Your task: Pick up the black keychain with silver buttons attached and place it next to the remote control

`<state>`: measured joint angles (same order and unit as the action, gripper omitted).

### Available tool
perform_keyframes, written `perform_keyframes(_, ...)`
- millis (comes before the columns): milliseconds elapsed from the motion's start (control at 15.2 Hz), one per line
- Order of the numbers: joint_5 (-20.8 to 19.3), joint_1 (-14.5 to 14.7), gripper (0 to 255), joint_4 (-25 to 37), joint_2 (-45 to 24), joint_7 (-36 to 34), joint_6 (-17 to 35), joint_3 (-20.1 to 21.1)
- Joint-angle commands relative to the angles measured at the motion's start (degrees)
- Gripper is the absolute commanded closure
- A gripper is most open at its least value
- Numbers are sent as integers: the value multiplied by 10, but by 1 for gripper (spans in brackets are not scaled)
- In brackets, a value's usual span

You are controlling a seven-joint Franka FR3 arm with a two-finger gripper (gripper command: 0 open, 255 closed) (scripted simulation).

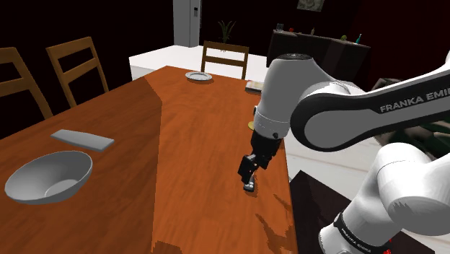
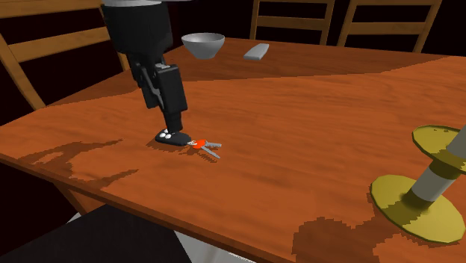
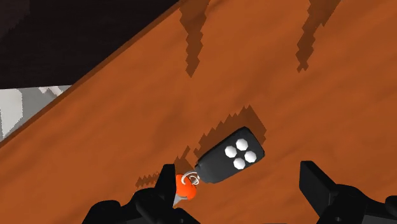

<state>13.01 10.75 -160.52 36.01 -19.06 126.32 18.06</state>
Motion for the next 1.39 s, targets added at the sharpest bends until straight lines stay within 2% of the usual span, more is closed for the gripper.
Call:
perform_keyframes(0, 3, 1, 0, -10, -11, 0, 23, 3)
perform_keyframes(264, 7, 0, 0, -28, -42, 0, 72, 12)
perform_keyframes(792, 7, 0, 0, -28, -42, 0, 72, 12)
perform_keyframes(858, 7, 0, 255, -28, -42, 0, 72, 12)
perform_keyframes(1320, 7, 0, 255, -28, -42, 0, 72, 12)
